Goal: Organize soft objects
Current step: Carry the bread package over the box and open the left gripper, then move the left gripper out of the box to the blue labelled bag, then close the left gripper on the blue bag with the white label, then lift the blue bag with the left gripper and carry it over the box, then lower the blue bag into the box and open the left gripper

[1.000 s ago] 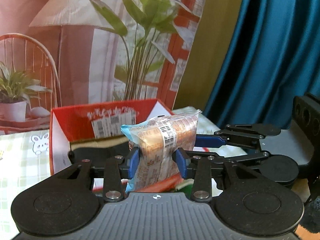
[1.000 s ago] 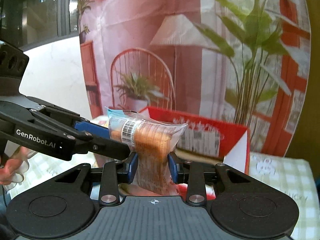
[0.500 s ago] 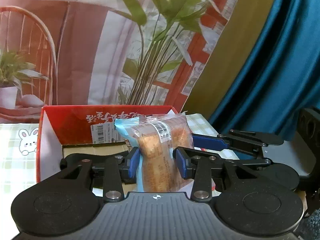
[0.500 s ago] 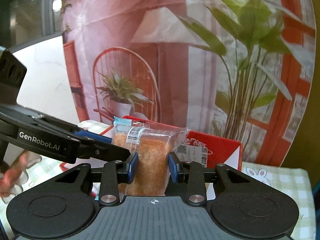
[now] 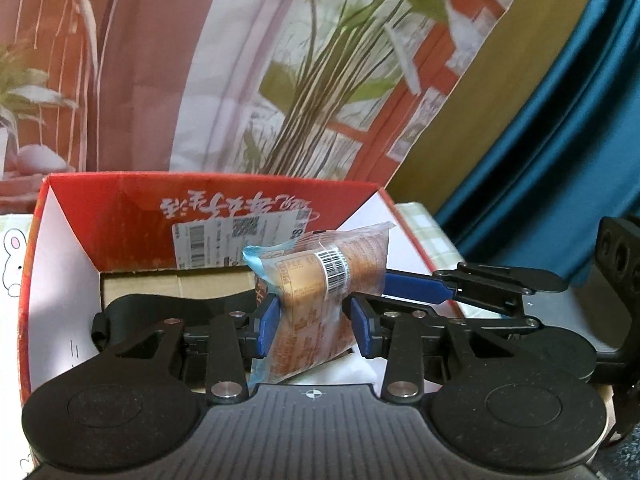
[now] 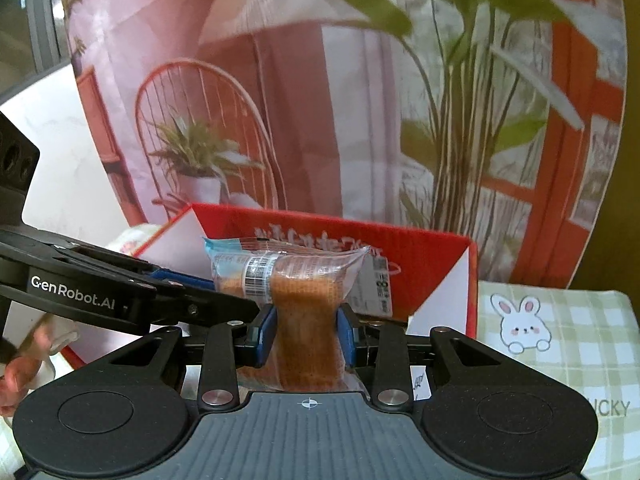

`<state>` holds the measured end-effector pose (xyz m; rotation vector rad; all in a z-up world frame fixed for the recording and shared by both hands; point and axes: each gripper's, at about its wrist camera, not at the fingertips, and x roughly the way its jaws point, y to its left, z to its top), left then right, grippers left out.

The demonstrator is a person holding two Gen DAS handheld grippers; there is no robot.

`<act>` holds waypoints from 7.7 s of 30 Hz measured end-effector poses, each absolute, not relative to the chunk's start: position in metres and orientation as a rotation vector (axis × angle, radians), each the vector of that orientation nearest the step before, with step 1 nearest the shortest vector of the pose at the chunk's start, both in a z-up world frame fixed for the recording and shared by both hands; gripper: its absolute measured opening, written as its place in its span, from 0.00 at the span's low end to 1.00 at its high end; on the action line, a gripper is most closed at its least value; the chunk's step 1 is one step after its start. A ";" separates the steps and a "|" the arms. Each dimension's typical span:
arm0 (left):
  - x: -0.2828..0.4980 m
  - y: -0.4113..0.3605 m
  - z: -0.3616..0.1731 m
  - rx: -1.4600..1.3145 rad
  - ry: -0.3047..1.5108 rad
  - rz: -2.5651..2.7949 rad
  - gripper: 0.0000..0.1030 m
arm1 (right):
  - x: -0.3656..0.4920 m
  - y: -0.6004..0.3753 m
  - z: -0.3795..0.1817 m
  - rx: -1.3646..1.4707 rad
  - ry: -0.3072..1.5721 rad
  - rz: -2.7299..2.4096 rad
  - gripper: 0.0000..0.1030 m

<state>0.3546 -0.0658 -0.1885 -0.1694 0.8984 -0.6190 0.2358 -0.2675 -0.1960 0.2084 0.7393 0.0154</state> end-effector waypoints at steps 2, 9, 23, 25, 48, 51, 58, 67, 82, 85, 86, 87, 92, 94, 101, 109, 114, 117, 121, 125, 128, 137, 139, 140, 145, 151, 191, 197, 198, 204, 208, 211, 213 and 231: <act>0.359 -0.067 -0.193 -0.161 0.921 -0.608 0.39 | 0.242 -0.268 -0.202 0.216 0.775 0.012 0.28; 0.367 -0.071 -0.199 -0.104 0.940 -0.566 0.45 | 0.256 -0.266 -0.216 0.223 0.866 -0.021 0.27; 0.344 -0.062 -0.169 0.028 0.810 -0.430 0.93 | 0.246 -0.257 -0.204 0.134 0.827 -0.110 0.69; 0.335 -0.058 -0.162 0.037 0.782 -0.403 0.96 | 0.241 -0.255 -0.199 0.126 0.810 -0.118 0.76; 0.214 0.005 -0.126 0.030 0.643 -0.190 1.00 | 0.148 -0.229 -0.162 0.145 0.650 -0.231 1.00; 0.196 0.011 -0.129 0.016 0.642 -0.195 1.00 | 0.135 -0.225 -0.162 0.169 0.640 -0.245 1.00; 0.156 0.022 -0.138 0.002 0.586 -0.154 1.00 | 0.103 -0.205 -0.166 0.187 0.633 -0.294 1.00; 0.119 0.027 -0.155 -0.025 0.616 -0.146 1.00 | 0.057 -0.180 -0.183 0.221 0.612 -0.311 1.00; 0.096 0.027 -0.191 -0.076 0.687 -0.173 0.86 | 0.028 -0.150 -0.221 0.269 0.668 -0.188 1.00; 0.093 0.027 -0.191 -0.067 0.688 -0.179 0.80 | 0.030 -0.146 -0.224 0.238 0.690 -0.223 1.00; 0.091 0.029 -0.192 -0.079 0.691 -0.192 0.77 | 0.030 -0.146 -0.224 0.241 0.686 -0.221 1.00; 0.090 0.029 -0.193 -0.088 0.694 -0.204 0.73 | 0.029 -0.147 -0.225 0.248 0.678 -0.212 1.00; 0.089 0.028 -0.202 -0.127 0.738 -0.271 0.51 | 0.028 -0.144 -0.224 0.247 0.653 -0.157 0.98; 0.090 0.029 -0.207 -0.165 0.757 -0.301 0.43 | 0.027 -0.140 -0.223 0.247 0.648 -0.114 0.93; 0.088 0.019 -0.216 -0.164 0.789 -0.356 0.42 | 0.028 -0.131 -0.226 0.269 0.673 -0.018 0.62; 0.090 0.022 -0.229 -0.187 0.825 -0.360 0.42 | 0.026 -0.134 -0.235 0.336 0.701 0.010 0.53; 0.091 0.021 -0.231 -0.193 0.833 -0.355 0.45 | 0.025 -0.135 -0.238 0.354 0.701 0.025 0.49; 0.090 0.019 -0.231 -0.190 0.836 -0.357 0.47 | 0.026 -0.137 -0.242 0.372 0.703 0.023 0.49; 0.087 0.020 -0.225 -0.214 0.812 -0.395 0.46 | 0.024 -0.137 -0.240 0.384 0.693 0.035 0.44; 0.083 0.016 -0.217 -0.186 0.773 -0.404 0.46 | 0.021 -0.132 -0.232 0.345 0.661 0.044 0.44; 0.082 0.016 -0.212 -0.188 0.750 -0.409 0.46 | 0.020 -0.132 -0.227 0.337 0.639 0.048 0.44; 0.078 0.013 -0.198 -0.172 0.680 -0.414 0.46 | 0.016 -0.129 -0.213 0.303 0.580 0.054 0.44; 0.076 0.012 -0.193 -0.163 0.662 -0.418 0.46 | 0.015 -0.129 -0.209 0.294 0.565 0.053 0.44; 0.076 0.012 -0.191 -0.159 0.652 -0.421 0.46 | 0.015 -0.129 -0.207 0.289 0.557 0.053 0.44; 0.073 0.009 -0.180 -0.147 0.613 -0.435 0.46 | 0.014 -0.130 -0.197 0.269 0.524 0.052 0.44; 0.071 0.008 -0.182 -0.146 0.622 -0.440 0.46 | 0.011 -0.130 -0.194 0.258 0.508 0.048 0.44; 0.276 -0.009 -0.137 -0.072 0.739 -0.436 0.46 | 0.198 -0.209 -0.159 0.278 0.570 0.069 0.43; 0.299 -0.013 -0.163 -0.058 0.834 -0.419 0.46 | 0.220 -0.222 -0.192 0.395 0.676 0.051 0.43; 0.301 -0.013 -0.166 -0.060 0.843 -0.421 0.46 | 0.221 -0.225 -0.198 0.420 0.693 0.048 0.42; 0.308 -0.017 -0.176 -0.049 0.883 -0.433 0.46 | 0.225 -0.230 -0.217 0.468 0.773 0.020 0.41; 0.308 -0.019 -0.183 -0.025 0.922 -0.436 0.46 | 0.229 -0.228 -0.222 0.451 0.815 0.003 0.41; 0.307 -0.017 -0.185 -0.028 0.933 -0.444 0.46 | 0.231 -0.226 -0.222 0.420 0.836 0.004 0.41; 0.306 -0.017 -0.184 -0.026 0.937 -0.442 0.47 | 0.231 -0.225 -0.222 0.404 0.850 0.003 0.41; 0.267 -0.011 -0.147 0.031 0.763 -0.347 0.96 | 0.202 -0.200 -0.191 0.105 0.790 -0.081 0.93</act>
